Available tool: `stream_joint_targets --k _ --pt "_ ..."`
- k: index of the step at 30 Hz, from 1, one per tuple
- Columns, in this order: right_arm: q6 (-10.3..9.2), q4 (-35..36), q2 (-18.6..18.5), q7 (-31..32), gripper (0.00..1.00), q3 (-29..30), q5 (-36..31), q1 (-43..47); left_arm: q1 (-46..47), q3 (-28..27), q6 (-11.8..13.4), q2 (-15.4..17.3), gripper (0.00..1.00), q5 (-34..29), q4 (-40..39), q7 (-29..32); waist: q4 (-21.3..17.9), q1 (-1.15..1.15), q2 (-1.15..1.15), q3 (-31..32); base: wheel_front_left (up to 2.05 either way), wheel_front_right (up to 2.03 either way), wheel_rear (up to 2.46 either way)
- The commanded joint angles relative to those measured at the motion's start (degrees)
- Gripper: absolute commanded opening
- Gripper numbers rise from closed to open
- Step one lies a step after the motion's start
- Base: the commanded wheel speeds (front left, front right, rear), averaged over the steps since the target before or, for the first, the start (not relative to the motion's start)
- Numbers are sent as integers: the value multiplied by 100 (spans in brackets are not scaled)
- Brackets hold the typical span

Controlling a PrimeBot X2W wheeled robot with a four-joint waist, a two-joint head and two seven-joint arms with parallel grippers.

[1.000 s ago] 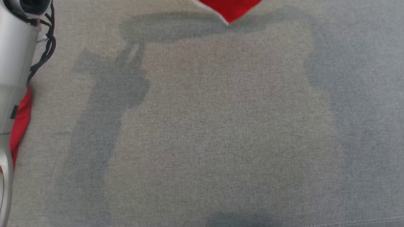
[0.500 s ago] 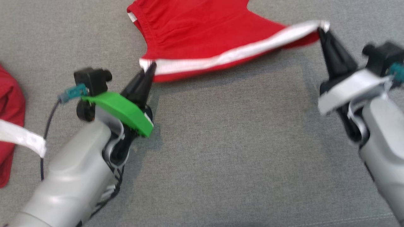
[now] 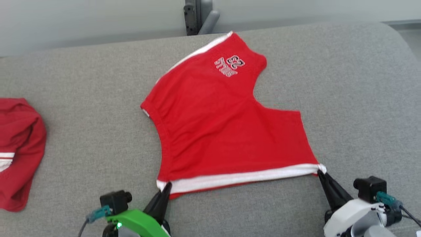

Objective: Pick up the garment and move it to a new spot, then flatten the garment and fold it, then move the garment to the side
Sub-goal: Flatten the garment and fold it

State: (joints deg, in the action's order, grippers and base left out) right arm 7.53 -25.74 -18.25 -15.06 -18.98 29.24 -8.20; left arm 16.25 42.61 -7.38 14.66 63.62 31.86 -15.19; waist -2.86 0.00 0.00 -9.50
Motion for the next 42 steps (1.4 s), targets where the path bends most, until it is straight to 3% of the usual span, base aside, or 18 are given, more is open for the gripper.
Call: stream_joint_targets --k 1,10,18,22,30,42 --pt "-8 -10 29 -15 0 37 -61 258 -394 -64 -15 -5 0 -135 -20 10 -40 0 0 727 0 0 0" --pt "-8 100 20 -16 0 -65 -147 1163 -1636 -499 -16 -43 0 -466 -346 8 21 0 0 1197 0 0 0" --pt "-10 370 -27 -16 0 292 -137 1583 -2110 -668 -4 46 0 -645 -681 4 286 0 0 1186 0 0 0" --pt "-9 470 -65 -16 0 297 -203 966 -1648 -512 -4 16 0 -729 -1090 4 458 0 0 869 0 0 0" --pt "-8 12 -351 -15 0 26 -304 -928 -356 -404 -5 -377 0 -471 -1392 5 984 0 0 -156 0 0 0" --pt "-8 -1285 -594 -16 0 -430 -336 -3420 575 -1008 -5 -904 0 -782 -1211 6 1523 0 0 -1125 0 0 0"
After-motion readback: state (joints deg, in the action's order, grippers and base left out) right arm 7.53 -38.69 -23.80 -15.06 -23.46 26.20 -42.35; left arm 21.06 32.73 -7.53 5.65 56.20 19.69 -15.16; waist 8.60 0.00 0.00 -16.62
